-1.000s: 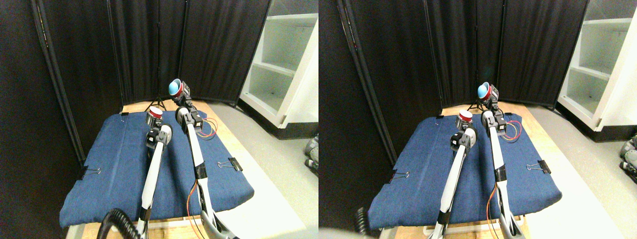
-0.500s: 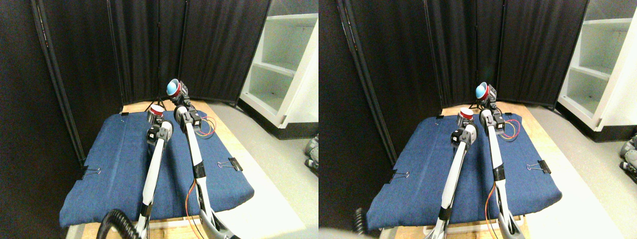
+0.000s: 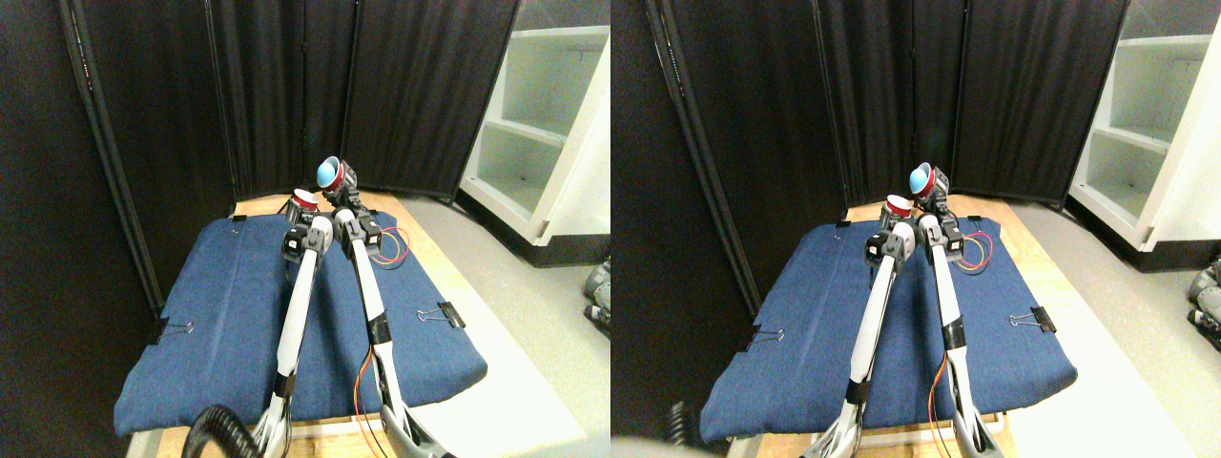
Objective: Pour (bimanual)
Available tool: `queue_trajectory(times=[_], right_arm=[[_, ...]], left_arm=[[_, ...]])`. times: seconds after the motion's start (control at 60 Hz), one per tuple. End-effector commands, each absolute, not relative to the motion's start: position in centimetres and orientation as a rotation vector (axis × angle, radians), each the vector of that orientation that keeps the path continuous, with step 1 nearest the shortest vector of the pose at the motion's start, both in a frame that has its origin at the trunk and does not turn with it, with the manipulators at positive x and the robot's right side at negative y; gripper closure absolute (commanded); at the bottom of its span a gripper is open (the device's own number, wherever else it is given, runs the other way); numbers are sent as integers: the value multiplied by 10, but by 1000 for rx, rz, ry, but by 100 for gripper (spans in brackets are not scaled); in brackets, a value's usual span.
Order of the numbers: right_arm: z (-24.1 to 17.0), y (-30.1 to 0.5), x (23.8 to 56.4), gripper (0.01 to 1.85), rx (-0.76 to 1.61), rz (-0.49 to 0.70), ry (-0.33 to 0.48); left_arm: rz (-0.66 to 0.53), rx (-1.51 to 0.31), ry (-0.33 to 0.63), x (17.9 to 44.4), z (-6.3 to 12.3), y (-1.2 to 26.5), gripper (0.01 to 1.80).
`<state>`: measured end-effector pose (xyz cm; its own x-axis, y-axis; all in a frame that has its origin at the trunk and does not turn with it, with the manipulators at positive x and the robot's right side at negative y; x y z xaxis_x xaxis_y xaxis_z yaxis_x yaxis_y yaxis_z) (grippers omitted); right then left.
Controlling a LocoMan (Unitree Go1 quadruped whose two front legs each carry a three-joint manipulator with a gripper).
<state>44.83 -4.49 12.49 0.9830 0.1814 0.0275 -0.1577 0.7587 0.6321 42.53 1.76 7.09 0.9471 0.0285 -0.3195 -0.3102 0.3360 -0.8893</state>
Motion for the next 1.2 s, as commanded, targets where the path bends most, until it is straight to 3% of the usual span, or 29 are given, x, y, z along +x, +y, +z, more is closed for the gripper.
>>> queue_trajectory(times=[0.017,1.2], right_arm=[[129,-39,451,185,693,204,6],[122,-27,459,185,471,210,60]], left_arm=[[202,-1233,237,426,81,14,180],[188,-1251,306,432,75,27,180]])
